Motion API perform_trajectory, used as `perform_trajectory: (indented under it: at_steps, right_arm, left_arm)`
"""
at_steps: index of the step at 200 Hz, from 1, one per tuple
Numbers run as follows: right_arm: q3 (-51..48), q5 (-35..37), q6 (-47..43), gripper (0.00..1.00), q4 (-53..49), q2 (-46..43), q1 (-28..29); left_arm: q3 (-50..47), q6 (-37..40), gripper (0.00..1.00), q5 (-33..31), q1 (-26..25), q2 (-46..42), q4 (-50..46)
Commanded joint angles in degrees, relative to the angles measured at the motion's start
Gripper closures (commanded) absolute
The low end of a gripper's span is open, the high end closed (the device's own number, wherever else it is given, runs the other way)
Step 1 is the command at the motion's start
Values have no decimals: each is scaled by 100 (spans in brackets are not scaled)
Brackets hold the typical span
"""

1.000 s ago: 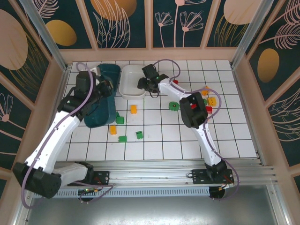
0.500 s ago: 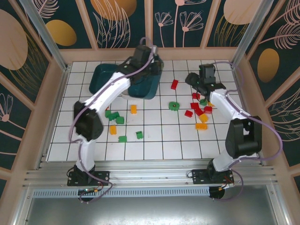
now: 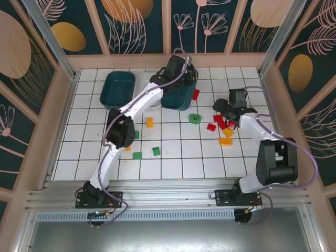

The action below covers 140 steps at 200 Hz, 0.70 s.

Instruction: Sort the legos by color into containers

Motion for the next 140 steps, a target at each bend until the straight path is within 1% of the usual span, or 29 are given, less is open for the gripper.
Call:
perform_trajectory:
  at_steps: [1,33,58,90,127,140]
  right_arm:
    - [-89,-205,-130,36,223,-179,-37]
    - [-74,-387,-136,36,262,-183,-37]
    - [-39,-574,-145,36,328,-127,-37]
    - [-30,-747,-154,36,364,-45,-39]
    - [-71,-848,-216,35,360,-44,-37]
    - [-118,-905,-216,35,435,-30,-38]
  left_arm:
    - [259,-295,100,-113,-7,255,419]
    - [217,-616,100,-276,-12,423,624]
    - [173,-997,100,-202,-9,524,936]
    - [29,-1491,98,-468,-8,571,1327]
    - [76,-1491,98,-580,-9,597,1312]
    - [9,-1419,95,-626,-5,495,1298]
